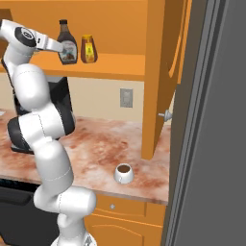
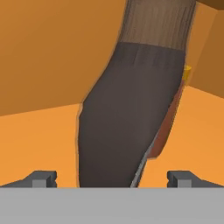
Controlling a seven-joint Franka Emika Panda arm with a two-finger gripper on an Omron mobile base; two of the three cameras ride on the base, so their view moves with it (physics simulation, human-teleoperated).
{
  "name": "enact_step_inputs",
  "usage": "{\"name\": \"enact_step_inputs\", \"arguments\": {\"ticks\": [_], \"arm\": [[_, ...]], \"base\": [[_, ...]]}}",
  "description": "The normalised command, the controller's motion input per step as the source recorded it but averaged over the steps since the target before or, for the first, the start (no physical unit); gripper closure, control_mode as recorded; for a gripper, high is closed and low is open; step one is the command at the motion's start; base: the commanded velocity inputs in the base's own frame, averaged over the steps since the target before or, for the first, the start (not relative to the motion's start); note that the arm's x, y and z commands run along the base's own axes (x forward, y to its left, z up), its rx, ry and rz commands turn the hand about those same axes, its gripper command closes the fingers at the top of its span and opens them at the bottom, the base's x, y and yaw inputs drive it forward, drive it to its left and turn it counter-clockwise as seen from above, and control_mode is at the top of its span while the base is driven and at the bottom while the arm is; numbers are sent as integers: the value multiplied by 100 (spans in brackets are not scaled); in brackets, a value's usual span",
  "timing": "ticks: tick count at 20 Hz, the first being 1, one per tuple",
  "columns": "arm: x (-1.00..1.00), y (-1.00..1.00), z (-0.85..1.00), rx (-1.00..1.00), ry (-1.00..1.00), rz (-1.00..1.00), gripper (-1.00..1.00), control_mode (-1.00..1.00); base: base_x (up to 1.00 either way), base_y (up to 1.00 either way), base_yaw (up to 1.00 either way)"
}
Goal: Pick the syrup bottle and honey bottle from the cabinet and place them next to the mug.
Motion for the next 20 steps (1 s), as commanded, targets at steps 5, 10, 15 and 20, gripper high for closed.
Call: {"name": "enact_step_inputs", "arguments": {"ticks": [5,10,15,20], "arm": [[7,0,0,0,0,0,-100,-100],[0,0,0,0,0,-6,-100,-100],[0,0,0,0,0,-2,-100,-100],[0,0,0,0,0,0,-100,-100]], "base": [[0,0,0],[0,0,0],[0,0,0],[0,0,0]]}}
